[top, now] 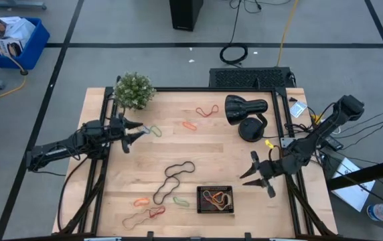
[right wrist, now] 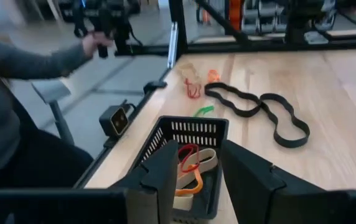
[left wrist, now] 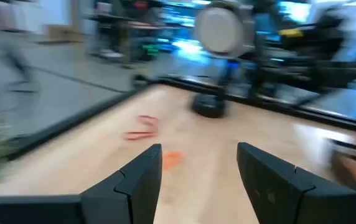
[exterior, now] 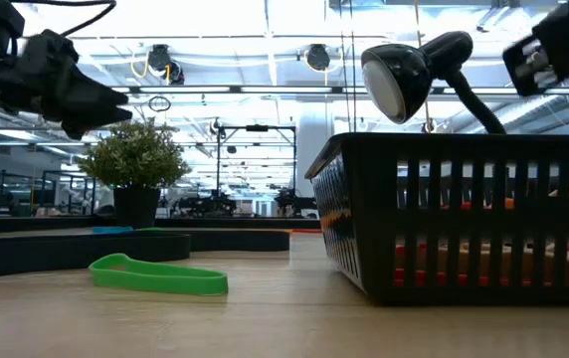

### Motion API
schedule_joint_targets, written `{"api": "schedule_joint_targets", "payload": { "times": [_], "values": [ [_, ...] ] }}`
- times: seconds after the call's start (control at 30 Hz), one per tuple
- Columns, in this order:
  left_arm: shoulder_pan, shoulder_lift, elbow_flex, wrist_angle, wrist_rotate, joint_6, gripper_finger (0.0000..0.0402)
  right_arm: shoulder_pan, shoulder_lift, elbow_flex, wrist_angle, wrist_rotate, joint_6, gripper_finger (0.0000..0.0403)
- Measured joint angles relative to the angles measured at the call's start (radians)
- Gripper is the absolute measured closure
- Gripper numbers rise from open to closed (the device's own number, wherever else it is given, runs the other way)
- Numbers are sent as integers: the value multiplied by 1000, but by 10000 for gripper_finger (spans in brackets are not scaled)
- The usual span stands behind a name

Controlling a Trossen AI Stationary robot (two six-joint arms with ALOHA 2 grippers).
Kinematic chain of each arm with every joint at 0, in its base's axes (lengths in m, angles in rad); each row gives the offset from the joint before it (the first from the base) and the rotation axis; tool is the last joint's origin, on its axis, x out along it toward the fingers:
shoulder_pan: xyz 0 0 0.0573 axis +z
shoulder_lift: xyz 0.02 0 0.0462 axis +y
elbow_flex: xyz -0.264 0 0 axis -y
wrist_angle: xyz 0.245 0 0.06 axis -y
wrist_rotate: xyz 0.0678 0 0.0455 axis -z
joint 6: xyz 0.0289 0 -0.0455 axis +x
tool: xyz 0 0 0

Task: Pick and place rubber bands into bin
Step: Put the bottom green rubber band into the black bin

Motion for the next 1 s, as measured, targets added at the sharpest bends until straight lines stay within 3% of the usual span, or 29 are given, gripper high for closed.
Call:
{"api": "schedule_joint_targets", "payload": {
  "times": [0.1, 0.17, 0.37, 0.47, 0.63, 0.87, 1.0],
  "values": [
    [-3, 0, 0, 41, 153, -33, 185, 0, -20, -102, 140, 1, -21, 284],
    [-18, 0, 0, 116, 191, -72, 185, 0, -24, -152, 214, 4, -21, 282],
    [-114, 56, 2, 349, 161, 38, 186, -1, -25, -231, 355, 40, -14, 286],
    [-178, 150, 17, 365, 113, 84, 186, -2, -24, -232, 340, 102, -19, 285],
    [-308, 417, 117, 364, 5, 159, 186, -3, -24, -234, 336, 142, -42, 282],
    [-503, 844, 403, 300, -98, 367, 186, -3, -24, -235, 329, 141, -41, 286],
    [-593, 1068, 573, 184, -248, 411, 186, -3, -24, -236, 267, 141, -41, 284]
  ]
}}
